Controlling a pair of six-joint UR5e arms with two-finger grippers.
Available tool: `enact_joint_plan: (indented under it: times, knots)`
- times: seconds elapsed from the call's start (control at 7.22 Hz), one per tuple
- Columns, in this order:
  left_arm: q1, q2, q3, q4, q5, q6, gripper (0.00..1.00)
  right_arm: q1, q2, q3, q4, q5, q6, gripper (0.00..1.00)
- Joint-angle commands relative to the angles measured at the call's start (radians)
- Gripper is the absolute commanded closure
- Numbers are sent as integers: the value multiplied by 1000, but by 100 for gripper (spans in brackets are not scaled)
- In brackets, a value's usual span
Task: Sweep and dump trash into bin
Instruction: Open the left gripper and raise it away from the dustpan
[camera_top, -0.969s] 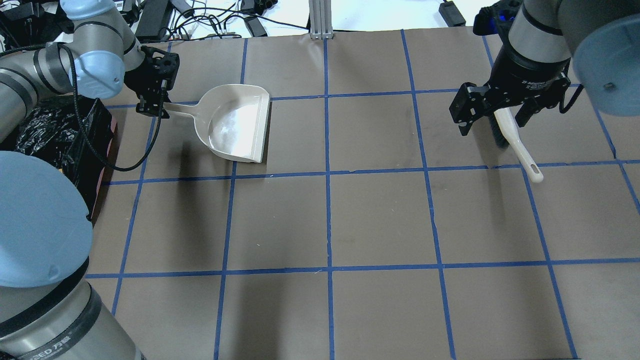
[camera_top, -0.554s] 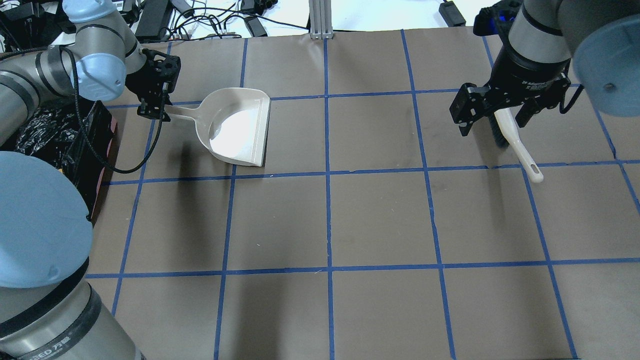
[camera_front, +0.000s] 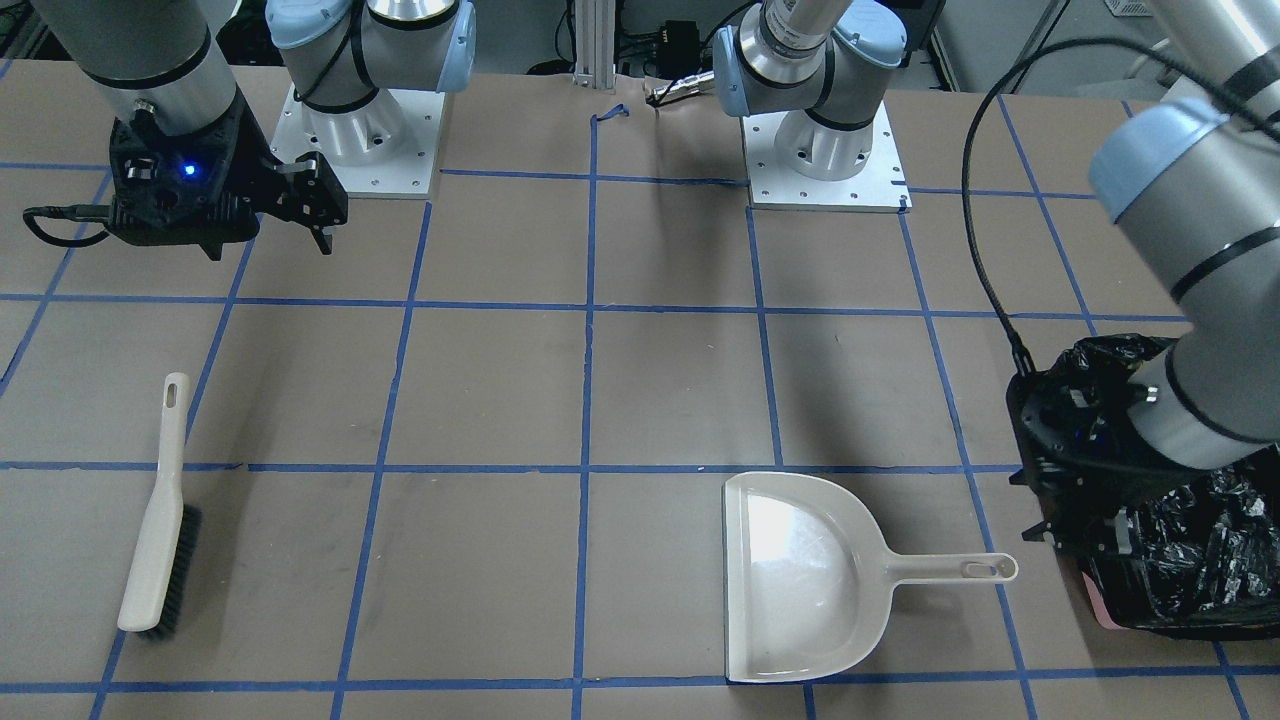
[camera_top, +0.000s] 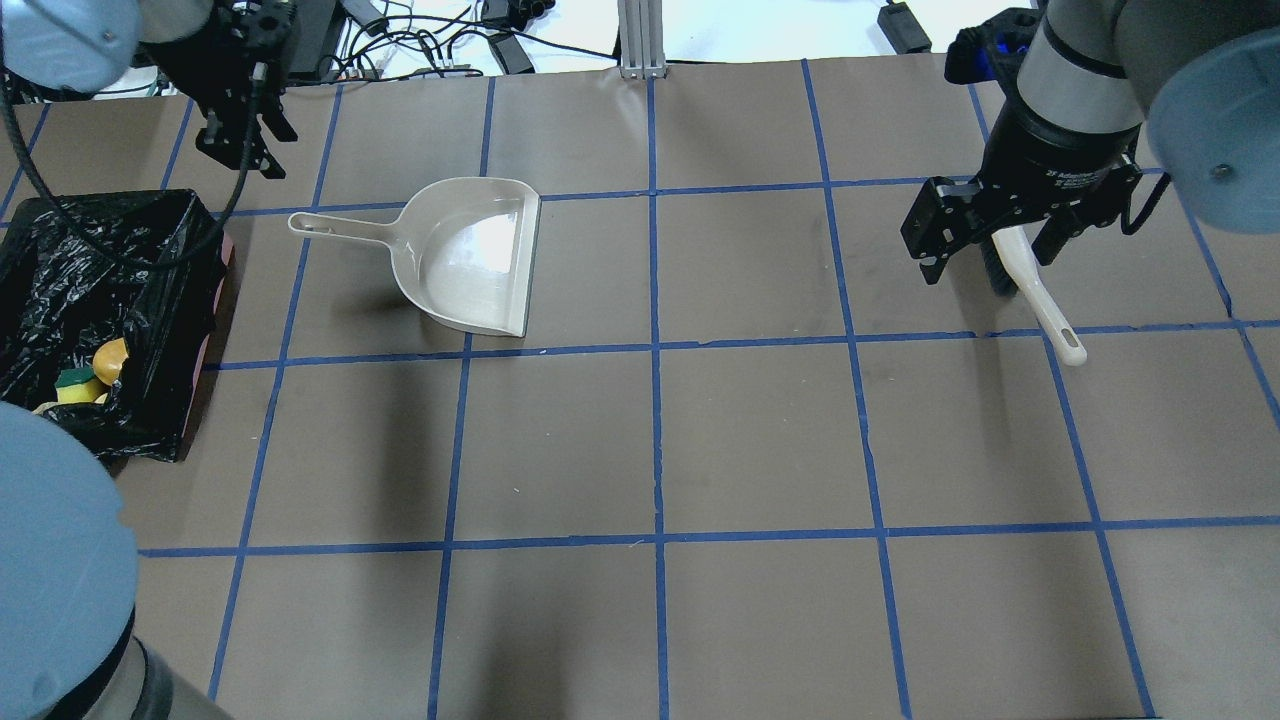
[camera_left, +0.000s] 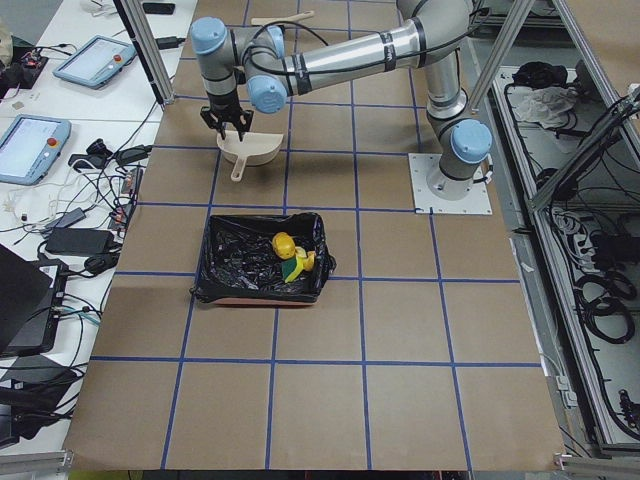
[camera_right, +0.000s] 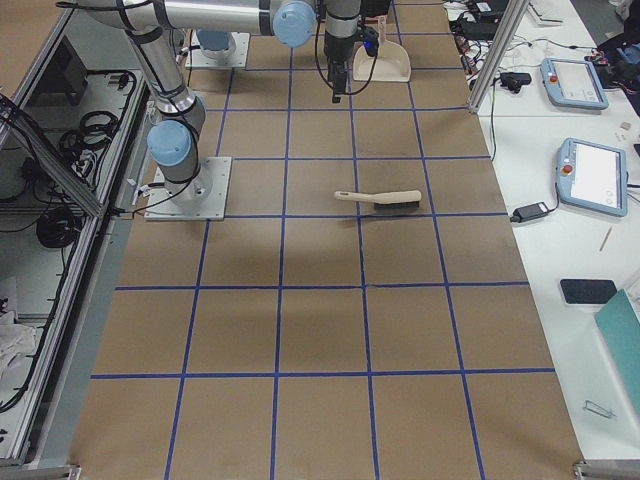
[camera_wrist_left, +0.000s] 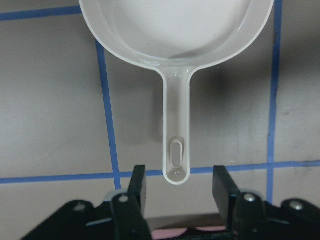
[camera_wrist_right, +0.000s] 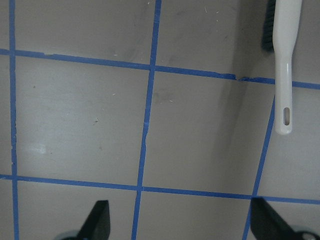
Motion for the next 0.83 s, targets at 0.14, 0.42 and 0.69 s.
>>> enact_joint_plan:
  times: [0.14,0.42,0.69]
  knots:
    - [-75,97,13,-120,-4,-253,44,0,0,0,8,-5,4,0]
    - [-149,117,3,-120,-1,-533,37,0,-6,0,11,-5,4,0]
    - [-149,144,-43,-118,13,-556,34,0,-8,-1,8,-5,4,0]
